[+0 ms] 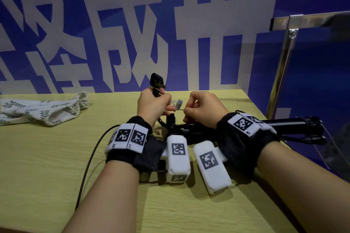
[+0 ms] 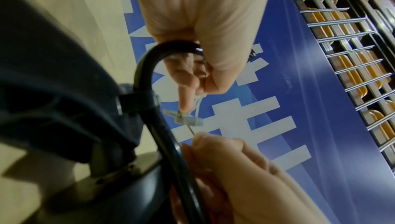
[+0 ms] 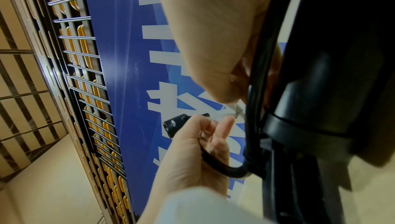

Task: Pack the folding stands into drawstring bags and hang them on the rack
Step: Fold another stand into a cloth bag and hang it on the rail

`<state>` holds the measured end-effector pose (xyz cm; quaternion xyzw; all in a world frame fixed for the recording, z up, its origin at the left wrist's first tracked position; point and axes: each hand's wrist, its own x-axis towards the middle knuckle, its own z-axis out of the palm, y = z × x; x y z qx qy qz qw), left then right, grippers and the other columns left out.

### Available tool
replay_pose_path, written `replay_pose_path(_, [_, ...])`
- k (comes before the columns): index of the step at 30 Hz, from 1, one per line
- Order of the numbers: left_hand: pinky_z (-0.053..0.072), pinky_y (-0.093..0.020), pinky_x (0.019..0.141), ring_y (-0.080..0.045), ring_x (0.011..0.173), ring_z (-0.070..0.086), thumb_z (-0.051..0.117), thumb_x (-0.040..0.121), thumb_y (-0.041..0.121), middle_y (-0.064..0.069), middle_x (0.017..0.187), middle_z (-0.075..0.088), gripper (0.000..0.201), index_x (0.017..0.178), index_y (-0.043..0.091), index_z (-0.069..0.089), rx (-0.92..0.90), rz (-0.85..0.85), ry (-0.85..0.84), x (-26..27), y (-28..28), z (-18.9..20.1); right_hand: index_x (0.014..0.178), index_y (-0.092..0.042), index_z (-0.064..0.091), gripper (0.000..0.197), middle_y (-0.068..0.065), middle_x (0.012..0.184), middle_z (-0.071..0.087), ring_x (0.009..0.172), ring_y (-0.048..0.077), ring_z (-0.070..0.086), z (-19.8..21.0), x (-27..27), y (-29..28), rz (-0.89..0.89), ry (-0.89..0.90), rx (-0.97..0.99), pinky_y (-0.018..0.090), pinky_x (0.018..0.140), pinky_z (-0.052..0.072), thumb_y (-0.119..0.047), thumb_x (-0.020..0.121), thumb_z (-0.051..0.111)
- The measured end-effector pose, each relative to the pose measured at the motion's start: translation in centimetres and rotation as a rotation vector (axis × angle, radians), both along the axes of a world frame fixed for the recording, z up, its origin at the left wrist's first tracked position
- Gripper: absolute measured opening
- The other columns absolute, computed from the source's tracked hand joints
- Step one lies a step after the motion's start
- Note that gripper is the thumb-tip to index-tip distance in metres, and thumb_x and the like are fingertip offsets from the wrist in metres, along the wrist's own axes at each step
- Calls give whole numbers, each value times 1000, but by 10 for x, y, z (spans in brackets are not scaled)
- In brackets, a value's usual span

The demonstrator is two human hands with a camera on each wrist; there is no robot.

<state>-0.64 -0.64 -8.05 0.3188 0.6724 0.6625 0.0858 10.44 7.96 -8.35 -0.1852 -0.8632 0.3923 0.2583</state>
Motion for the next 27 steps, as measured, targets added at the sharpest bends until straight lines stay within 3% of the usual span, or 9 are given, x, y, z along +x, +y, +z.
replay_pose_path(4, [38,-17,37,-17,54,66,49,84,-3,-2,63,55,22,76,17,45,-34,6,71,3,1,1,72,-13,48,19,3,64,66,59,9,65,0,-1,0,-8,11,2,21,62,55,-6,88,55])
replay_pose_path(11, [39,-15,37,-18,60,66,48,86,-2,-3,66,54,22,77,17,44,-9,-6,50,3,1,0,72,-12,48,19,2,65,66,58,8,64,0,0,0,-11,15,23,19,60,54,-5,88,55])
replay_pose_path(18, [39,-17,38,-13,42,60,45,86,-4,-2,58,48,22,79,16,41,13,-84,23,13,3,2,68,-14,48,23,9,70,68,59,14,66,-3,-1,2,-47,47,47,24,61,56,-9,88,59])
replay_pose_path(22, [41,-18,39,-13,45,59,48,85,-3,-2,61,49,19,80,15,43,28,-83,-16,12,2,1,76,-10,50,15,10,72,69,67,22,70,-3,0,2,-51,56,-9,33,65,59,-6,90,55])
replay_pose_path(27, [45,-18,42,-11,46,59,52,87,2,-3,66,55,17,80,16,47,20,-86,-43,11,1,3,76,-11,49,17,8,70,68,65,20,68,-3,1,2,-43,79,-64,30,63,57,-3,90,54])
